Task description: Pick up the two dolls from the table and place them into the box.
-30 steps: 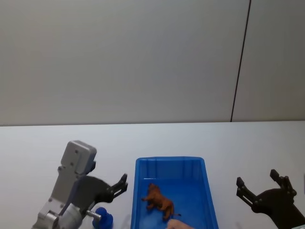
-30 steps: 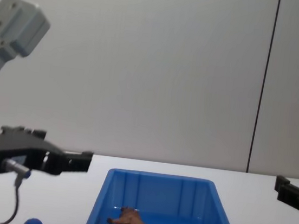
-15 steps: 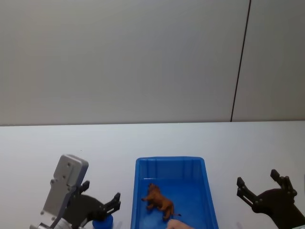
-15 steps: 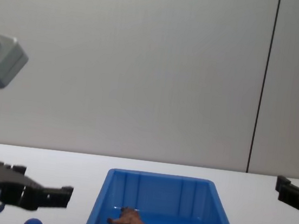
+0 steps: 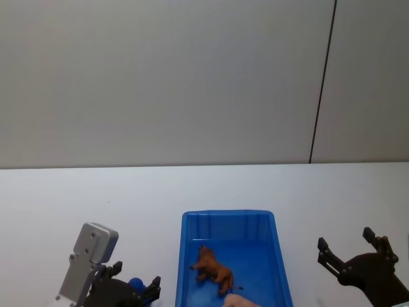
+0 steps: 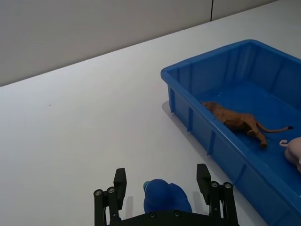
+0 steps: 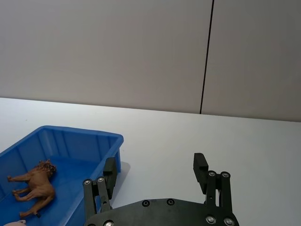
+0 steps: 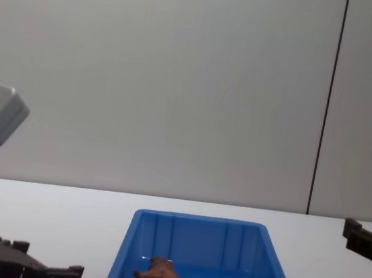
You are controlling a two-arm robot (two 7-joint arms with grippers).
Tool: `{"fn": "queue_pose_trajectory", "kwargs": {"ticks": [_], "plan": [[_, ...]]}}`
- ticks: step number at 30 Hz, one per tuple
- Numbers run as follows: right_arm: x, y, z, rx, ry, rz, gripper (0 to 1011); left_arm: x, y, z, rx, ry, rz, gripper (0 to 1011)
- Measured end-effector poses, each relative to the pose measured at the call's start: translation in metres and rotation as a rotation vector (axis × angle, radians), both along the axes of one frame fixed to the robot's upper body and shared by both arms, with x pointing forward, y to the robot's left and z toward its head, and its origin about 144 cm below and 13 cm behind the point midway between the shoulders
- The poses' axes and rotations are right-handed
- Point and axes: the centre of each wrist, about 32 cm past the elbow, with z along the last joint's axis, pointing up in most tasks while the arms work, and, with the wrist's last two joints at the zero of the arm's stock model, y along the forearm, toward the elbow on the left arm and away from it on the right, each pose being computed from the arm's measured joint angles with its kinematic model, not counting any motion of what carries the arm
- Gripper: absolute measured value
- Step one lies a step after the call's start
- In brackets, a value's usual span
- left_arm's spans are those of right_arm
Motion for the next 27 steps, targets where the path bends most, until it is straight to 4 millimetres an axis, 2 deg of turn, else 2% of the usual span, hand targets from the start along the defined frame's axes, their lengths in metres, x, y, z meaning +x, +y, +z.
{"fn": "queue_pose_trajectory", "kwargs": {"ticks": [2,3,4,13,14,19,27], "plan": [[0.000,0.000,0.000,0.000,0.000,0.000,1001,0.001,0.000,-0.003,0.000,0.009,-0.002,945],[0.000,0.000,0.000,0.000,0.000,0.000,1001,0.002,0.000,-0.005,0.001,0.014,-0.003,897],[0.000,0.000,0.000,0.000,0.000,0.000,1001,0.002,0.000,-0.005,0.003,0.016,-0.004,897],[0.000,0.000,0.000,0.000,0.000,0.000,1001,0.007,0.001,-0.015,0.020,0.038,-0.003,618],[0.000,0.000,0.000,0.000,0.000,0.000,1001,0.007,0.001,-0.015,0.020,0.038,-0.003,618],[0.000,0.000,0.000,0.000,0.000,0.000,1000,0.009,0.002,-0.018,0.028,0.037,0.002,392],[0.000,0.000,0.000,0.000,0.000,0.000,1001,0.011,0.003,-0.017,0.028,0.020,0.006,292]]}}
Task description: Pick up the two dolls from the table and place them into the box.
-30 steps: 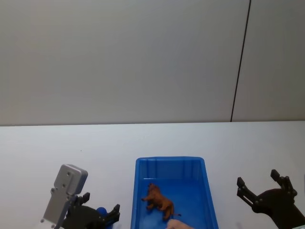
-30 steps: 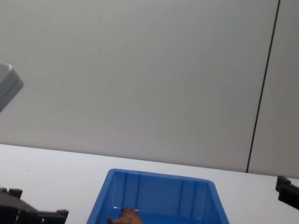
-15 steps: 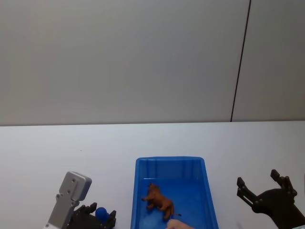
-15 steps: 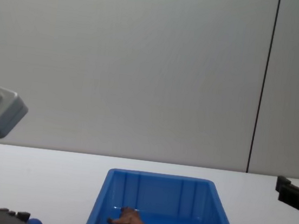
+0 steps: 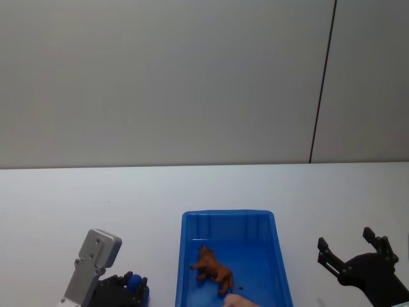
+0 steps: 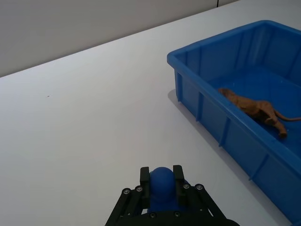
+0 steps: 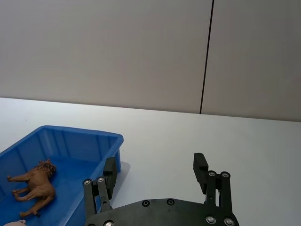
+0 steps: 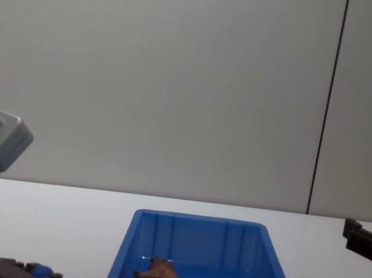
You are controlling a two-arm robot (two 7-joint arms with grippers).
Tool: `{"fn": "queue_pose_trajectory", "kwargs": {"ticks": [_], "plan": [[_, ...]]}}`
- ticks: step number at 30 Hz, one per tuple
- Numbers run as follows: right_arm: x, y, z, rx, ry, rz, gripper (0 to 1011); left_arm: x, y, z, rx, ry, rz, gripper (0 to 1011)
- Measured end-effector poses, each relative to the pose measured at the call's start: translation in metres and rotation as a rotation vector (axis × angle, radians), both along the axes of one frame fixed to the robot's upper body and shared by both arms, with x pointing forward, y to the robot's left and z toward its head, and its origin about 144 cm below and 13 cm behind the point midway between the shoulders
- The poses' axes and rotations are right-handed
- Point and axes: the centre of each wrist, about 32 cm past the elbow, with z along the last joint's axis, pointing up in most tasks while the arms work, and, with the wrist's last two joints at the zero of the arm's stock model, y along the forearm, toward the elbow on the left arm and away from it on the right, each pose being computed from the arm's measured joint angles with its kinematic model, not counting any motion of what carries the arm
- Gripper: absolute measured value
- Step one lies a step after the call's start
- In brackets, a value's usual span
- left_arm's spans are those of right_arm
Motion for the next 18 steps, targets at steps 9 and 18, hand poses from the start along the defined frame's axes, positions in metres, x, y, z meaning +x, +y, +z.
{"fn": "queue_pose_trajectory", "kwargs": {"ticks": [9,18], "plan": [[0.000,0.000,0.000,0.000,0.000,0.000,1001,0.002,0.000,0.011,-0.020,-0.074,-0.011,243],[0.000,0.000,0.000,0.000,0.000,0.000,1001,0.007,-0.001,0.030,-0.055,-0.168,-0.065,203]]}}
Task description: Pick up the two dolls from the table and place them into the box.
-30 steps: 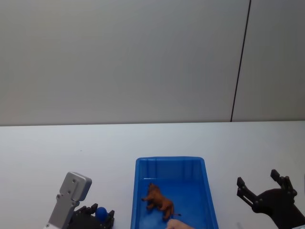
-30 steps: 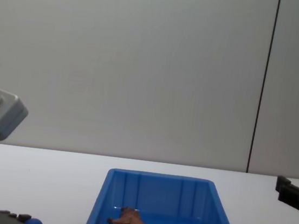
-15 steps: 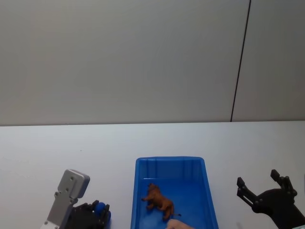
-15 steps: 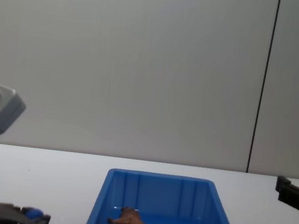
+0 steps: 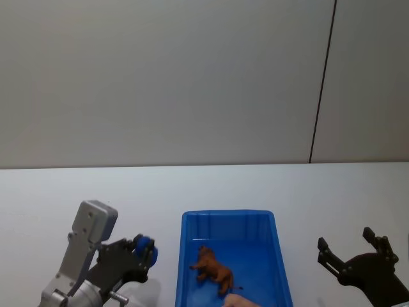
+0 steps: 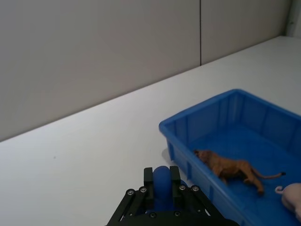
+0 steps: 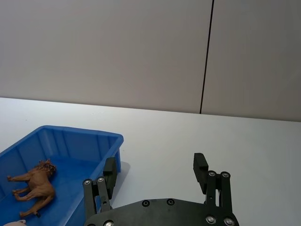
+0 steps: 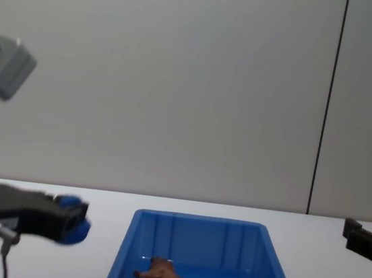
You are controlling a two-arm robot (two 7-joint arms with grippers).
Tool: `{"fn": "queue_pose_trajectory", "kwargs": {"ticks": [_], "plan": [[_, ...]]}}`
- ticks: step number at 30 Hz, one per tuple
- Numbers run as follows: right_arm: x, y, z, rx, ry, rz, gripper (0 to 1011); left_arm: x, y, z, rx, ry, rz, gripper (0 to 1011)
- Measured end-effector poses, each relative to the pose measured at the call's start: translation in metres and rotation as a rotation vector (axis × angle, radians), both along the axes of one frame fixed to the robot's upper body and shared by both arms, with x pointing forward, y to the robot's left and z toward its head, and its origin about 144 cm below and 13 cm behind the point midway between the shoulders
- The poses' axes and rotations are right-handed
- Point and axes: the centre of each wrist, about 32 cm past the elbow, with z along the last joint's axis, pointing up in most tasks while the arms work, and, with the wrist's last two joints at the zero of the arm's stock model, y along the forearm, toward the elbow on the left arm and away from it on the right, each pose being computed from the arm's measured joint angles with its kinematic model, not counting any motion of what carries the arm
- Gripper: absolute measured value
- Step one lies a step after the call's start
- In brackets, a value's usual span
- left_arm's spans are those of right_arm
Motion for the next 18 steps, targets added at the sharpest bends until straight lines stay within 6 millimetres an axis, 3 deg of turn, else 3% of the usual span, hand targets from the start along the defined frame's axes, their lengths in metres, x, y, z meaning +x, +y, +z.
{"fn": "queue_pose_trajectory", "kwargs": {"ticks": [18], "plan": [[0.000,0.000,0.000,0.000,0.000,0.000,1001,0.016,-0.011,0.029,-0.099,-0.116,-0.232,138]]}}
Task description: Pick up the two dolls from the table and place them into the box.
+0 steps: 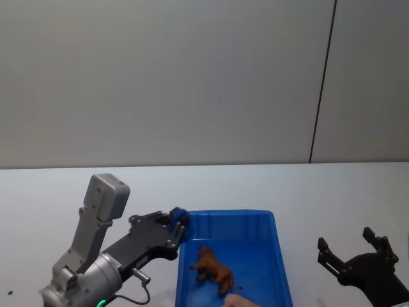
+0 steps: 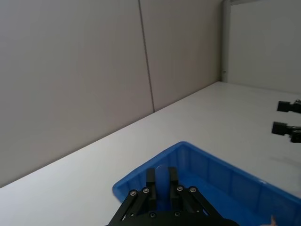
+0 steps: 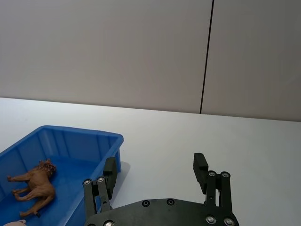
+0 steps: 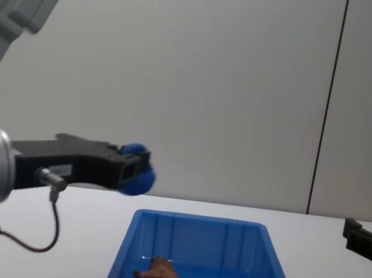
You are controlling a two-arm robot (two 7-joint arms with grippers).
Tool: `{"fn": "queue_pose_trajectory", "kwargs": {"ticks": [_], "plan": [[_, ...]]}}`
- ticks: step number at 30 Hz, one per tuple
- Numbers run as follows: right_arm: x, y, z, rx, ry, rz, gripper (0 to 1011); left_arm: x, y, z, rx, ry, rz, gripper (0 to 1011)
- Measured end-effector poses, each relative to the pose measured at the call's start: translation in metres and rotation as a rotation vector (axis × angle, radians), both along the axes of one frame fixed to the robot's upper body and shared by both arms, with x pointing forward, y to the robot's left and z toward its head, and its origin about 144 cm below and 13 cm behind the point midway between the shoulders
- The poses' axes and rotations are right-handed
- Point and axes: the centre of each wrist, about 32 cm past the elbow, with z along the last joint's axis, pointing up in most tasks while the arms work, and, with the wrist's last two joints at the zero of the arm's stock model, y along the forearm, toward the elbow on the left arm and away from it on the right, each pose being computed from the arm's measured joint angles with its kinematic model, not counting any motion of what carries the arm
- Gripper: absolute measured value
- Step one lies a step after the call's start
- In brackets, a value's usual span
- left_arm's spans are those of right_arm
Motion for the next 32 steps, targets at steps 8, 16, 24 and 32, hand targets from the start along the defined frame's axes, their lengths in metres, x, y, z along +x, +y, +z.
{"fn": "queue_pose_trajectory", "kwargs": {"ticks": [8,16,24,32], "plan": [[0.000,0.000,0.000,0.000,0.000,0.000,1001,0.008,-0.007,0.005,-0.037,-0.014,-0.118,261],[0.000,0.000,0.000,0.000,0.000,0.000,1001,0.018,-0.017,0.009,-0.069,-0.017,-0.246,517],[0.000,0.000,0.000,0.000,0.000,0.000,1001,0.025,-0.026,0.011,-0.090,-0.019,-0.330,752],[0.000,0.000,0.000,0.000,0.000,0.000,1000,0.029,-0.030,0.013,-0.100,-0.020,-0.371,996]]}}
